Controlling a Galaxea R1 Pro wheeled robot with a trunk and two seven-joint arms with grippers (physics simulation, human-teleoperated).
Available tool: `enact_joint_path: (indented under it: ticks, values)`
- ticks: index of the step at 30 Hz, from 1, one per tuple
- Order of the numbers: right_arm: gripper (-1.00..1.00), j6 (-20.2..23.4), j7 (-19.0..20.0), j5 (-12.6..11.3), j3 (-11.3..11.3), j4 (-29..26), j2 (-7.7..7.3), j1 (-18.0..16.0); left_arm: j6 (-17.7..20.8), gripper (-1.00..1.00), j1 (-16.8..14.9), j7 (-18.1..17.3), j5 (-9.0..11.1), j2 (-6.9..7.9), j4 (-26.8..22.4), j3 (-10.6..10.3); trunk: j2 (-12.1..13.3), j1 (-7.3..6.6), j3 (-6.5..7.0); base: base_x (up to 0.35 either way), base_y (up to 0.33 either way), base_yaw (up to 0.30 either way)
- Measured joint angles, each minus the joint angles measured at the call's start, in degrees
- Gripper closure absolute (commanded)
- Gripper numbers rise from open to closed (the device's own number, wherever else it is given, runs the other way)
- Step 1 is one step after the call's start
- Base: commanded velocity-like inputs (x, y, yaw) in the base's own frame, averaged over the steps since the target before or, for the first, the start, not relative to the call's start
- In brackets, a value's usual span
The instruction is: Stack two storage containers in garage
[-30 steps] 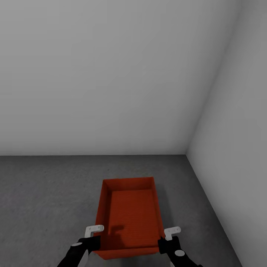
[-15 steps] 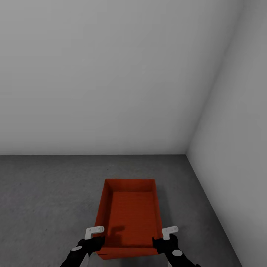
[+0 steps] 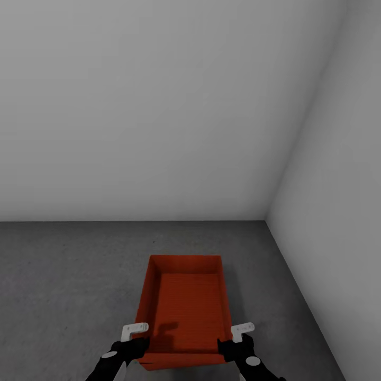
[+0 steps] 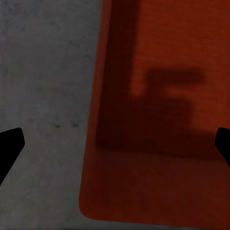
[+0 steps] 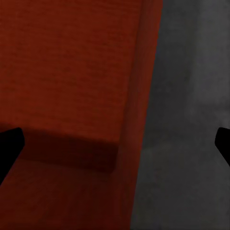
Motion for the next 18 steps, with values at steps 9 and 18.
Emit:
enact_joint_path:
  ticks: [9, 18]
  values:
    - [-1.00, 0.01, 0.00, 0.00, 0.00, 0.00, 0.00, 0.00, 0.00, -1.00, 0.00, 0.00, -0.01, -0.01, -0.01, -0.04, 0.00, 0.00, 0.00, 0.000, 0.000, 0.000]
    - [-1.00, 0.01, 0.00, 0.00, 0.00, 0.00, 0.00, 0.00, 0.06, -1.00, 0.00, 0.00, -0.08, -0.11, -0.01, -0.09, 0.00, 0.00, 0.00, 0.000, 0.000, 0.000]
